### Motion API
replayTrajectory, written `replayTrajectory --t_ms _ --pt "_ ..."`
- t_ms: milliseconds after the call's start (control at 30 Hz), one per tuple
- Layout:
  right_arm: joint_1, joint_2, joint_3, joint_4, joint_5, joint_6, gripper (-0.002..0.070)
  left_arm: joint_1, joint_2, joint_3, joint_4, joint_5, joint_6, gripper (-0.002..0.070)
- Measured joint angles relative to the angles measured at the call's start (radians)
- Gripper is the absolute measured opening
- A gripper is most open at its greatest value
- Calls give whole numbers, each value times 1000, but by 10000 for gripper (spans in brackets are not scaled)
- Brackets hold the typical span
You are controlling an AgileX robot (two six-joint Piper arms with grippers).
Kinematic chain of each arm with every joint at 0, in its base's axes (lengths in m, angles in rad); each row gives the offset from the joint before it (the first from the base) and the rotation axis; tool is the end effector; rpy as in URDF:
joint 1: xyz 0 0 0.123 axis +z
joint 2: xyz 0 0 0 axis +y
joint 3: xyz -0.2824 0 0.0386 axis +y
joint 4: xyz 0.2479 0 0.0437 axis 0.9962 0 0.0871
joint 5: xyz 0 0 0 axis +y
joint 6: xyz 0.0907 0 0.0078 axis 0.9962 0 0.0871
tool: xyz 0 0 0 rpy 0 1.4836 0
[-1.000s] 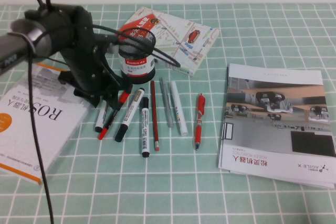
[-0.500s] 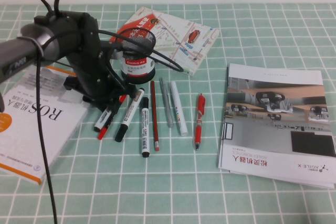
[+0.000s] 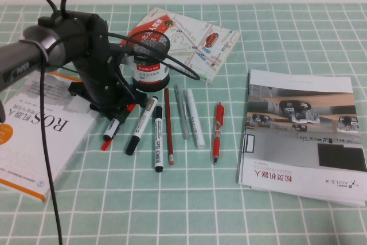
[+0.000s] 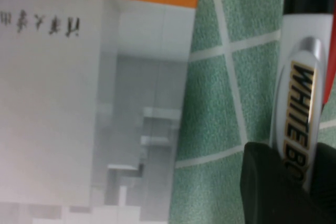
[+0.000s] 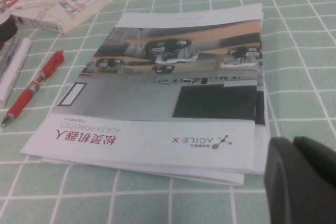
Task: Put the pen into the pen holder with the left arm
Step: Pick up the pen on the table, then place the pen onto the pen holder
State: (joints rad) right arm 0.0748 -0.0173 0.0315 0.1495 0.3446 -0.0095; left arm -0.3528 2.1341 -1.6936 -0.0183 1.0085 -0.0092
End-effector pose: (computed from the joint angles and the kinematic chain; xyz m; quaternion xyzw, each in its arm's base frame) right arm 0.0526 0.0086 0.1727 0.0072 0.7951 0.0823 0.6008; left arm 0.4172 -0.1551 0.1859 0.1660 0.9806 -0.0268 0.1011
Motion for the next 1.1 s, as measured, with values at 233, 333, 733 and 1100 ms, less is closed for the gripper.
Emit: replayTrajectory --t_ms 233,333,733,1100 --pt "0 0 0 0 0 0 -20 0 -8 0 25 7 21 110" --pt "0 0 0 0 0 0 -20 0 -36 6 42 38 23 109" --pt "0 0 0 0 0 0 -20 0 -298 56 6 72 97 109" --pt "0 0 0 0 0 0 -20 0 -694 524 -354 -602 463 109"
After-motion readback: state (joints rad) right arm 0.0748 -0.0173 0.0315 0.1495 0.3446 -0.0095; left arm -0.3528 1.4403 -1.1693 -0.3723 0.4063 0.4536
